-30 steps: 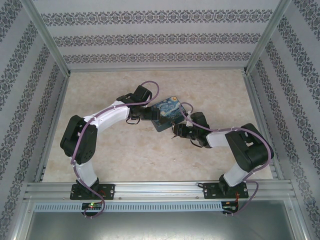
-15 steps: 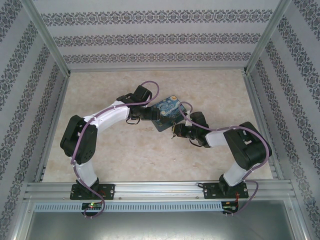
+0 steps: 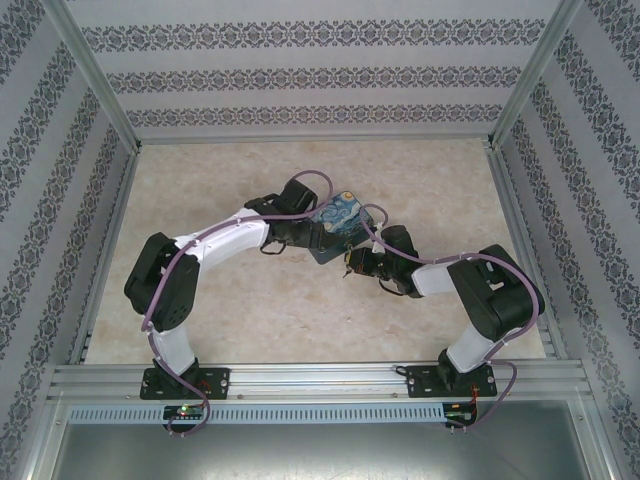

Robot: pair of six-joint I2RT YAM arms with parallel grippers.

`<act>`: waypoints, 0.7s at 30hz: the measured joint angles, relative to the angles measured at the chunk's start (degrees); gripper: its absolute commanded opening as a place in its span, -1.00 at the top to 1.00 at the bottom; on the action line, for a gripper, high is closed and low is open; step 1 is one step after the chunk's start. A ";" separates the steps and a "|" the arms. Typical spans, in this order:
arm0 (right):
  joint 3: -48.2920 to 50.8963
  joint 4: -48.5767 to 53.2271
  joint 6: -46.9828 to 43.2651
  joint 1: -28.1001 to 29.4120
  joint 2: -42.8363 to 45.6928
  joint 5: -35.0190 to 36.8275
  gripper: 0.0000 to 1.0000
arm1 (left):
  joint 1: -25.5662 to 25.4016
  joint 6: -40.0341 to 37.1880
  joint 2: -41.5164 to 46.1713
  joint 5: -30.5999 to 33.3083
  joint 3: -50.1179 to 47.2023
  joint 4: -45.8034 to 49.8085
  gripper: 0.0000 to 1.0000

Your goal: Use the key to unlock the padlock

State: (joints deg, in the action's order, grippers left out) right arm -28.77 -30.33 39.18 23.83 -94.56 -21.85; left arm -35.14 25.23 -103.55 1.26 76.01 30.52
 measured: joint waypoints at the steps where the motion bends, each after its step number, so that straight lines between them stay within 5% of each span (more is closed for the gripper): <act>1: 0.15 -0.22 0.22 0.00 0.04 0.09 1.00 | -0.20 -0.17 -0.11 0.79 0.00 0.13 -0.83; 21: 1.60 -3.87 13.35 0.00 0.50 1.99 1.00 | -2.62 -0.37 -0.24 5.03 -0.98 -2.27 -0.82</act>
State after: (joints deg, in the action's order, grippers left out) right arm -27.18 -34.20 52.53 23.83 -94.06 -19.86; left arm -37.76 24.86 -103.79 6.28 75.02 28.25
